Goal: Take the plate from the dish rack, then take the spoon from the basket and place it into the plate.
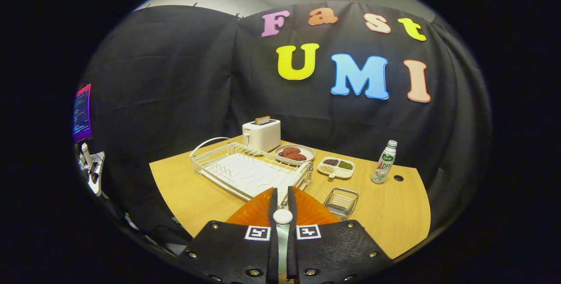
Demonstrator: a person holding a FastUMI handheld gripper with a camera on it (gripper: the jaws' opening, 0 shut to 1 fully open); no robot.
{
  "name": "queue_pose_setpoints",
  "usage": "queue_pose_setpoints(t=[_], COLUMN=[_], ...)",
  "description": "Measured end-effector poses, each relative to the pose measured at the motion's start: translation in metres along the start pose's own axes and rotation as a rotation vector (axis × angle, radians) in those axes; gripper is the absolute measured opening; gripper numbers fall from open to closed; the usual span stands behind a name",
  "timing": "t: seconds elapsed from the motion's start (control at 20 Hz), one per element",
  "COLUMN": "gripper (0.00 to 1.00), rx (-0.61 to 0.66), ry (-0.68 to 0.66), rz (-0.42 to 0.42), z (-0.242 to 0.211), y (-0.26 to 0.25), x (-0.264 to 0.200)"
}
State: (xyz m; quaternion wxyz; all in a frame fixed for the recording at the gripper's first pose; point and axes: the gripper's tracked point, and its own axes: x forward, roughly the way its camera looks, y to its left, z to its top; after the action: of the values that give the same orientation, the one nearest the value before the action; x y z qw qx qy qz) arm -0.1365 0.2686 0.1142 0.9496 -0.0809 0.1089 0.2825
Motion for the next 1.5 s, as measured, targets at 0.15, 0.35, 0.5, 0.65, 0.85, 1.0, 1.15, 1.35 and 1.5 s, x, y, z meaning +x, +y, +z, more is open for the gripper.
queue_pose_setpoints(t=[0.15,0.35,0.5,0.65,0.85,1.0,1.15,1.35,1.5], gripper=[0.07,0.07,0.07,0.07,0.08,0.14,0.15,0.16,0.23], rx=[-0.003,0.019,0.029,0.017,-0.007,-0.04,-0.022,-0.013,-0.016], ry=[0.022,0.067,0.089,0.096,0.122,0.173,0.173,0.173,0.132], rz=[0.024,0.041,0.051,0.071,0.103,0.086,0.065,0.044,0.012], z=[-0.012,-0.033,-0.042,-0.042,-0.05,-0.061,-0.059,-0.055,-0.036], y=[0.01,0.023,0.034,0.043,0.052,0.049,0.042,0.034,0.025], x=[0.007,0.018,0.025,0.033,0.049,0.052,0.055,0.055,0.054])
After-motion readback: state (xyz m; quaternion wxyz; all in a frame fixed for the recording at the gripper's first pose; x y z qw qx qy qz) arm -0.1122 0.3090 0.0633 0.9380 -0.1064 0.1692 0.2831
